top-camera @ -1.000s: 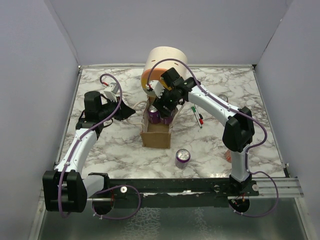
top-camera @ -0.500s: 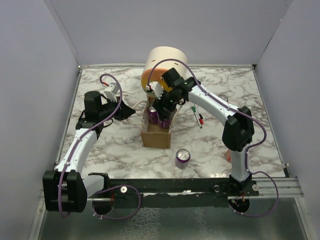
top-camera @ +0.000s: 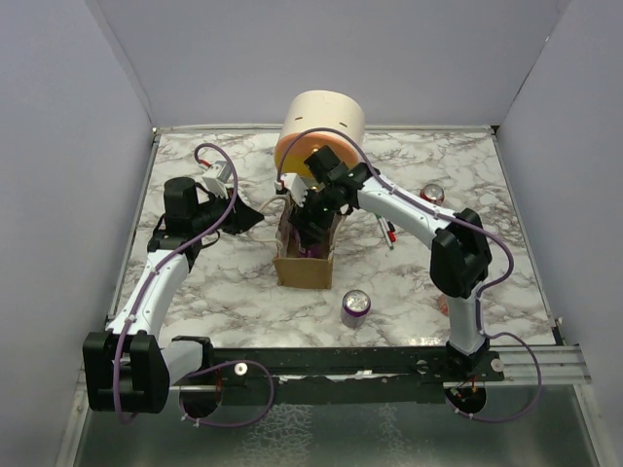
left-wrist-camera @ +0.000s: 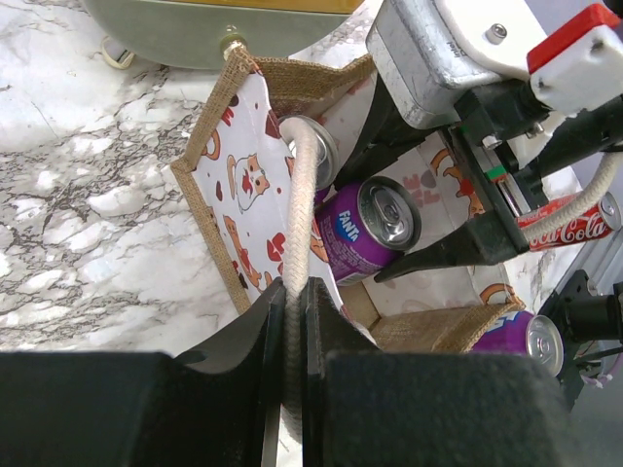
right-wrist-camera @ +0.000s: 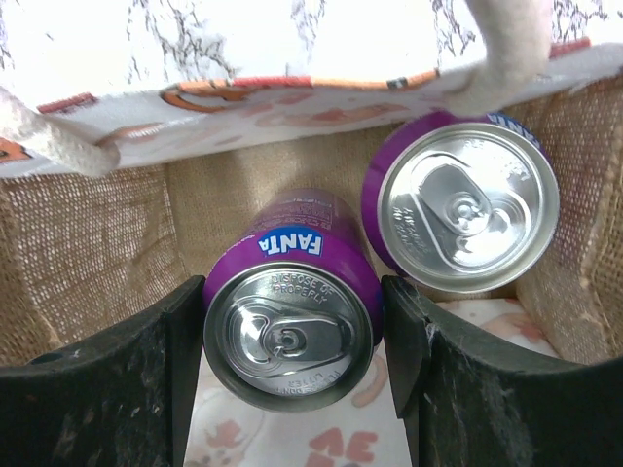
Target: Place the beverage into the canvas bag
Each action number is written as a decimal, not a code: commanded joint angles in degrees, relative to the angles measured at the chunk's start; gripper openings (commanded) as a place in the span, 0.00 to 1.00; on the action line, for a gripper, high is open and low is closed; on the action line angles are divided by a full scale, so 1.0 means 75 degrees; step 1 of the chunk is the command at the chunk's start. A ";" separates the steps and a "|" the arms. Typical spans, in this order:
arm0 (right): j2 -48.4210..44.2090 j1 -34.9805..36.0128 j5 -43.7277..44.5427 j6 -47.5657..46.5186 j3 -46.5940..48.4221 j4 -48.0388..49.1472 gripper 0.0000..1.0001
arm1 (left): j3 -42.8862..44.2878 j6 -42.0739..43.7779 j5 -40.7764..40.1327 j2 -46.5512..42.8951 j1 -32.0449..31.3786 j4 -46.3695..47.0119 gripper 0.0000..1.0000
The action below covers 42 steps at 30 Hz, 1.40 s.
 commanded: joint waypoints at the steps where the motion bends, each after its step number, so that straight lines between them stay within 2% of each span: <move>1: -0.0375 0.0135 -0.0156 0.0274 0.0081 0.0939 0.07 | -0.0073 0.0088 0.0201 -0.0076 -0.0074 0.0136 0.00; 8: -0.0492 0.0273 0.0277 0.0721 -0.0226 0.1499 0.07 | -0.0064 0.0069 0.0211 -0.0050 -0.0074 0.0133 0.00; 21: -0.0629 0.0512 0.0876 0.1773 -0.0791 0.2058 0.16 | -0.0073 0.0118 0.0201 -0.0064 -0.0073 0.0140 0.00; 42: -0.0425 0.0708 0.0764 0.2240 -0.0716 0.2157 0.53 | -0.0093 0.0093 0.0216 -0.0168 -0.0067 0.0130 0.00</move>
